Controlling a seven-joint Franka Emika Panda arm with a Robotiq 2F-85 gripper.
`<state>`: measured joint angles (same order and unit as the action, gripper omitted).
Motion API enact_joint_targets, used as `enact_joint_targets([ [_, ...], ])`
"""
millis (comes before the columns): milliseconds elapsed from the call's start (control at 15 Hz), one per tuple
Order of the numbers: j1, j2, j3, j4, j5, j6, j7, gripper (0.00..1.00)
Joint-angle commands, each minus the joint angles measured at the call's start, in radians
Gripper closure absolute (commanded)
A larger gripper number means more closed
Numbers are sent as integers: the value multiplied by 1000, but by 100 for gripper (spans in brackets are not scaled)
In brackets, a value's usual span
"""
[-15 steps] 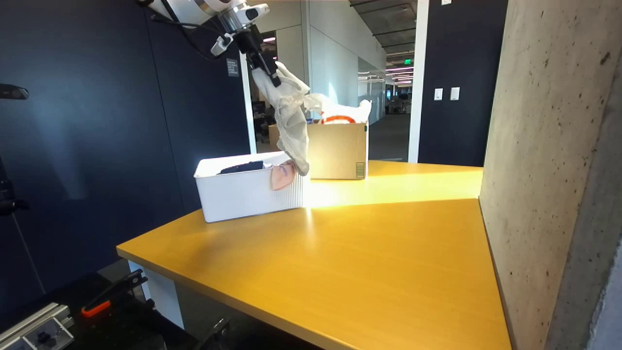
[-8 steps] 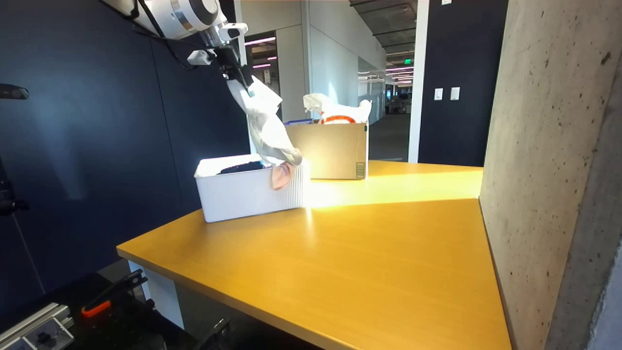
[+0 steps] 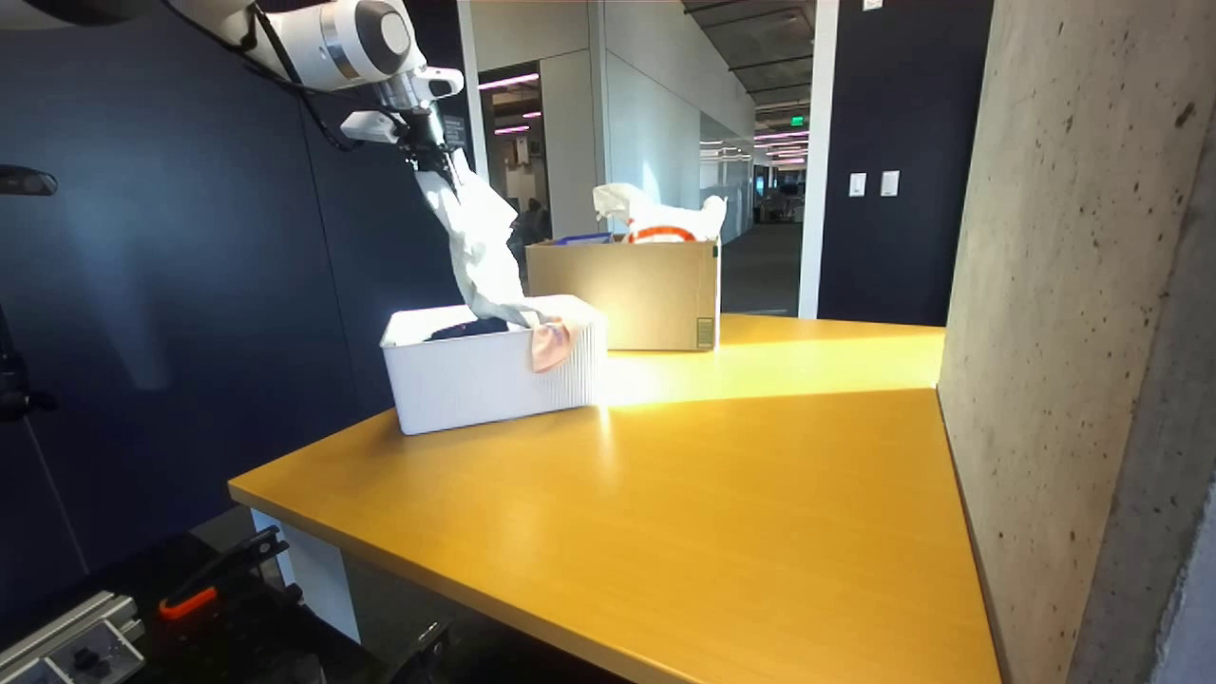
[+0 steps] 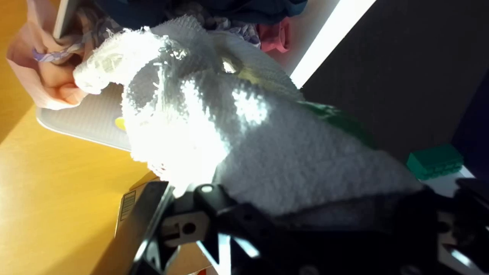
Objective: Put the apple on the towel and cover it, then put it in the basket
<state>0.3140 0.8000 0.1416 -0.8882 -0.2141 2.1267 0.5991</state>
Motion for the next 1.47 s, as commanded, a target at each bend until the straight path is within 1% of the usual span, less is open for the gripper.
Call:
enact_joint_targets([
  [0, -72, 56, 13, 63, 50, -5, -64, 46],
  [200, -138, 99, 4, 80, 66, -13, -90, 46],
  [333, -177, 160, 2, 122, 72, -35, -111, 46],
  [400, -157, 186, -60, 146, 125, -53, -139, 46],
  [600, -152, 294, -97, 220, 146, -102, -165, 46],
  [933, -86, 399, -121, 297, 139, -163, -163, 46],
  [1133, -67, 446, -129, 348, 143, -197, -165, 46],
  [1200, -65, 456, -133, 365, 142, -210, -167, 5],
  [1267, -72, 444, -115, 349, 121, -206, -158, 4],
  [1333, -69, 435, -116, 349, 119, -215, -157, 0],
  [1400, -64, 420, -120, 346, 114, -218, -146, 0],
])
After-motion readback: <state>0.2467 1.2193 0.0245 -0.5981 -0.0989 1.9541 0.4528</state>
